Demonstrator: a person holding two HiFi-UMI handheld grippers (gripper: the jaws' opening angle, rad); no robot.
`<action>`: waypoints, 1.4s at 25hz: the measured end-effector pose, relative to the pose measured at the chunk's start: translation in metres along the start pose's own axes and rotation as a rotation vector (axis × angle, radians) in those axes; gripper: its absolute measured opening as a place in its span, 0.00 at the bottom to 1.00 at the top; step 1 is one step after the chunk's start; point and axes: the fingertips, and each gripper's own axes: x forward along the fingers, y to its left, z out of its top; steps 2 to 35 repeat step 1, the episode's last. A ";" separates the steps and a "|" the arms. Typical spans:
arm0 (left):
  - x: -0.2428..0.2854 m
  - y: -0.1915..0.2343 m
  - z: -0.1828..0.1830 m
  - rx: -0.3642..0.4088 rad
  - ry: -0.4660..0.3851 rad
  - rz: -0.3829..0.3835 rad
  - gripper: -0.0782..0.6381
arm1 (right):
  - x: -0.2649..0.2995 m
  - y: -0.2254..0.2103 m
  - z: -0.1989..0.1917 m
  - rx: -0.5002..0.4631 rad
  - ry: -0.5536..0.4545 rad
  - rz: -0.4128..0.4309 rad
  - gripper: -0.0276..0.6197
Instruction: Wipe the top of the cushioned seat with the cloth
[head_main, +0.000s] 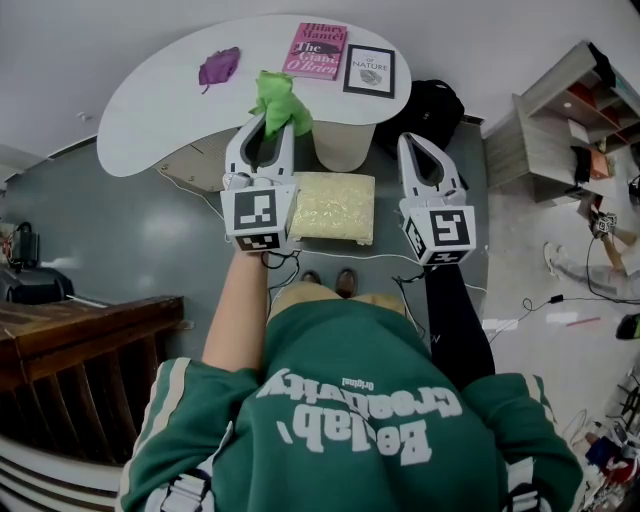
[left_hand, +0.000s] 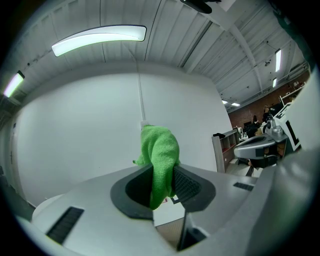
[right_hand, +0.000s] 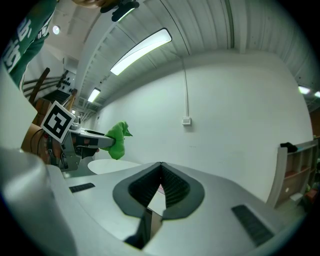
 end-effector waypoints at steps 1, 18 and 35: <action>0.001 0.001 0.000 0.002 -0.001 0.002 0.27 | 0.000 -0.001 0.000 -0.001 0.000 0.000 0.05; 0.001 0.001 0.000 0.002 -0.001 0.002 0.27 | 0.000 -0.001 0.000 -0.001 0.000 0.000 0.05; 0.001 0.001 0.000 0.002 -0.001 0.002 0.27 | 0.000 -0.001 0.000 -0.001 0.000 0.000 0.05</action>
